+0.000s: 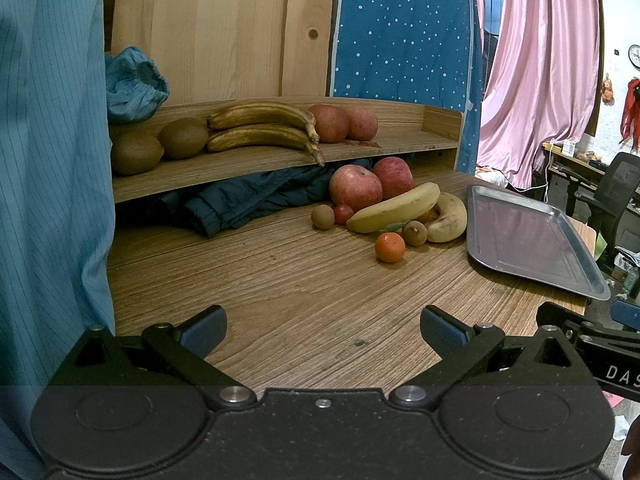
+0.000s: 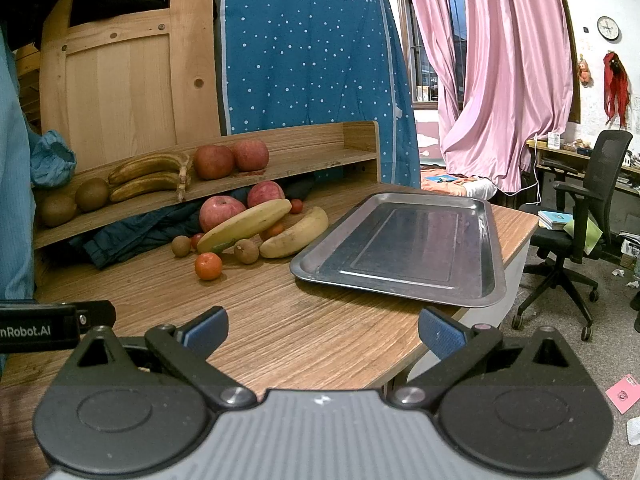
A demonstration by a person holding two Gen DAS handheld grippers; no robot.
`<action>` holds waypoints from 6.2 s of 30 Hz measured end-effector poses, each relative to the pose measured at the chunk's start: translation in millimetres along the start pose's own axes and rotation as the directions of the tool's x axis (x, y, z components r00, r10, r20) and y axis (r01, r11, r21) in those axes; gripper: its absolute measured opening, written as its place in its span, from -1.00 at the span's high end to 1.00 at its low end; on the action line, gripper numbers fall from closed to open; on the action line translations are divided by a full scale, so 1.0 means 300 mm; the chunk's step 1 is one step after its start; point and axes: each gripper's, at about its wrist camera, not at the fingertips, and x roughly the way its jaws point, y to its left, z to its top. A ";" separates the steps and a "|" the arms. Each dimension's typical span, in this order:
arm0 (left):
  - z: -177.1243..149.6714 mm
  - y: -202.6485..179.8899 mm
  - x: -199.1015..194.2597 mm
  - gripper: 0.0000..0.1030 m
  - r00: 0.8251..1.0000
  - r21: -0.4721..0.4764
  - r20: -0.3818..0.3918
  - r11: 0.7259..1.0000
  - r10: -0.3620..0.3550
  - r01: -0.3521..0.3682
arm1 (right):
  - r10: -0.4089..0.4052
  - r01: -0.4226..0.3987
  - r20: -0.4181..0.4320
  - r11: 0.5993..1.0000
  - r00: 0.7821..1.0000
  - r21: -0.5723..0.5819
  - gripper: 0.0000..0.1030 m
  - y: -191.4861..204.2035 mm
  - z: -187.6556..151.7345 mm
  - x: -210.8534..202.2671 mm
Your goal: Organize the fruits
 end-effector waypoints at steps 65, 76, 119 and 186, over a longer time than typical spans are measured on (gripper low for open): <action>0.268 -0.139 0.432 -0.99 0.986 0.150 -0.163 0.987 -0.026 0.050 | 0.308 -0.326 -0.128 0.933 0.943 -0.156 -1.00 -0.160 0.331 0.522; 0.246 -0.156 0.470 -0.87 0.981 0.133 -0.186 0.988 -0.053 0.079 | 0.328 -0.356 -0.192 0.924 0.925 -0.141 -0.85 -0.119 0.355 0.666; 0.218 -0.137 0.487 0.38 0.962 0.054 -0.210 0.980 -0.176 0.191 | 0.263 -0.338 -0.329 0.921 0.907 -0.194 -0.50 0.007 0.359 0.812; 0.260 -0.604 0.527 0.39 0.895 0.236 -0.255 0.874 -0.367 0.425 | 0.169 -0.149 -0.196 0.983 0.966 0.111 0.23 -0.484 0.469 0.704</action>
